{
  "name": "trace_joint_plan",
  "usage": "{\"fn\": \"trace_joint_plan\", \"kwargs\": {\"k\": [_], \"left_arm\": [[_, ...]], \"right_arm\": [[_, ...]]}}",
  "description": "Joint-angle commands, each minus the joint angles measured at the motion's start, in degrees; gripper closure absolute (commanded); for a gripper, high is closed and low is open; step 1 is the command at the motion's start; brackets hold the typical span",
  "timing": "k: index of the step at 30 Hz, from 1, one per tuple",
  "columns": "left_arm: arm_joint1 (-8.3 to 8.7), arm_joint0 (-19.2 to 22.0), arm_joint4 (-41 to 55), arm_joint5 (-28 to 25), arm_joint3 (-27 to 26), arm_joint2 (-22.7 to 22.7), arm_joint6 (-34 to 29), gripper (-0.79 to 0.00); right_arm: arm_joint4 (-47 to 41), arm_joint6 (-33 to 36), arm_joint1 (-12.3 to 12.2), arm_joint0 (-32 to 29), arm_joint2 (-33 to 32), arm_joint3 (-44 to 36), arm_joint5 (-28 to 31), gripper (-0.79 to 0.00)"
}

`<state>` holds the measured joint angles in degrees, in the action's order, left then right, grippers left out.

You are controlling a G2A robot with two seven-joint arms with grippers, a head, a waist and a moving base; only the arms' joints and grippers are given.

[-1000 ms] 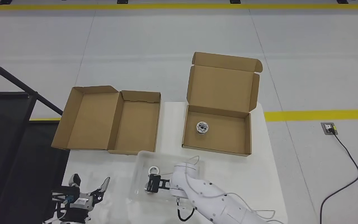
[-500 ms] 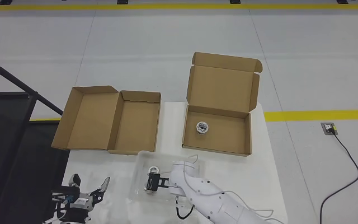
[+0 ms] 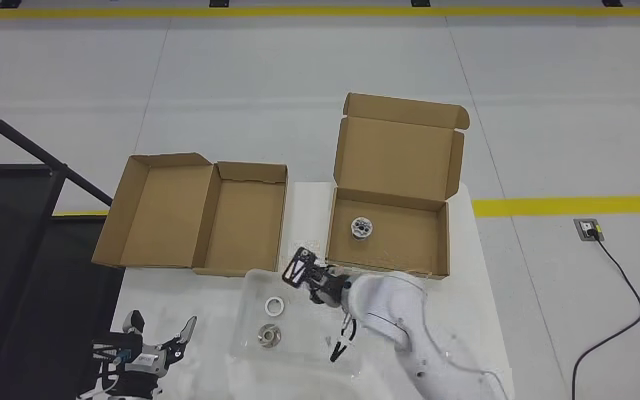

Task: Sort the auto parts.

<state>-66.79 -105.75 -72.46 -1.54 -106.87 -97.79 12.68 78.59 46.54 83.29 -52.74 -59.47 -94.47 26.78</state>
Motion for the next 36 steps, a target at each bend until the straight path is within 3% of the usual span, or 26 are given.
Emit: {"fn": "trace_joint_plan", "kwargs": {"k": [1,7,14,19,24,27,32,36], "left_arm": [[0.00,0.00,0.00,0.00,0.00,0.00,0.00,-0.785],[0.00,0.00,0.00,0.00,0.00,0.00,0.00,-0.785],[0.00,0.00,0.00,0.00,0.00,0.00,0.00,-0.785],[0.00,0.00,0.00,0.00,0.00,0.00,0.00,-0.785],[0.00,0.00,0.00,0.00,0.00,0.00,0.00,-0.785],[0.00,0.00,0.00,0.00,0.00,0.00,0.00,-0.785],[0.00,0.00,0.00,0.00,0.00,0.00,0.00,-0.785],[0.00,0.00,0.00,0.00,0.00,0.00,0.00,-0.785]], "right_arm": [[0.84,-5.02,-0.64,-3.92,-4.65,-4.81,-4.41,0.000],[-5.71,-22.40,-1.52,-9.76,-11.28,-8.83,-2.86,0.000],[-19.14,-45.73,-2.45,-11.30,-18.65,-2.20,11.75,0.000],[-24.00,-54.98,-2.87,-9.05,-20.38,5.91,22.84,0.000],[-17.72,-49.23,-3.44,-5.30,-19.78,8.92,22.24,0.000],[-14.54,-40.06,-3.72,-3.61,-19.00,7.98,17.00,0.000],[-7.62,-18.67,-3.98,-0.44,-16.28,4.92,5.84,0.000],[-3.26,-6.71,-3.92,1.92,-13.77,4.69,0.05,0.000]]}}
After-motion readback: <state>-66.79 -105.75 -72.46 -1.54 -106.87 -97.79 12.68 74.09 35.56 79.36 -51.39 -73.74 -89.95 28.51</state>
